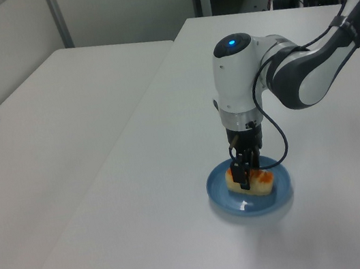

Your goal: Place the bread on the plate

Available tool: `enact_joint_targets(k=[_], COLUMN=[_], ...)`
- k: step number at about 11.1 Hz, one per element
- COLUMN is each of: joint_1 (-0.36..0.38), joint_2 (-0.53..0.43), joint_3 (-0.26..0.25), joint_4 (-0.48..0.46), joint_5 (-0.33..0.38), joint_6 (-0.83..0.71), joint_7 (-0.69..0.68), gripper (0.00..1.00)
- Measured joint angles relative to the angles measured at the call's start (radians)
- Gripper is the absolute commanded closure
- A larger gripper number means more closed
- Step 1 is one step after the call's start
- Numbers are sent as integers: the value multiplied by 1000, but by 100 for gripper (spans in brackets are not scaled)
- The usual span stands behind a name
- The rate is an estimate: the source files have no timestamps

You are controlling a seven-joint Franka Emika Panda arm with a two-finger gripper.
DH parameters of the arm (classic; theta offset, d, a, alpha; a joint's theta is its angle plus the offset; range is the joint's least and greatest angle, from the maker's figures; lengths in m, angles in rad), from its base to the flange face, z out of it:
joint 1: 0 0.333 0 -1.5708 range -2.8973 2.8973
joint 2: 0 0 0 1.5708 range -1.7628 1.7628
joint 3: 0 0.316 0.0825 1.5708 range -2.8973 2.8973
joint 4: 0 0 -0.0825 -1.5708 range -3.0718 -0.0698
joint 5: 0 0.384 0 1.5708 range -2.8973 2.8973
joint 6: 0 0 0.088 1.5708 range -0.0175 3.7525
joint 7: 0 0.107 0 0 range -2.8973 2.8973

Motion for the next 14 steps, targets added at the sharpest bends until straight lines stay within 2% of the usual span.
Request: enact_joint_targets(k=[2, 4, 7, 8, 9, 11, 12, 14], joint_1=[-10, -60, -234, -278, -298, -306, -307, -308], joint_2=[-19, -107, -299, -354, -394, -444, -459, -470], joint_3=[-1, -4, -17, -44, -95, -227, -283, -360], joint_4=[10, 61, 127, 129, 137, 163, 168, 168], joint_5=[0, 0, 2, 27, 71, 140, 153, 157], joint_6=[-24, -182, -399, -435, -473, -537, -548, -549], joint_7=[9, 23, -26, -78, -131, -283, -369, -523], gripper=[0, 0, 0, 0, 0, 0, 0, 0])
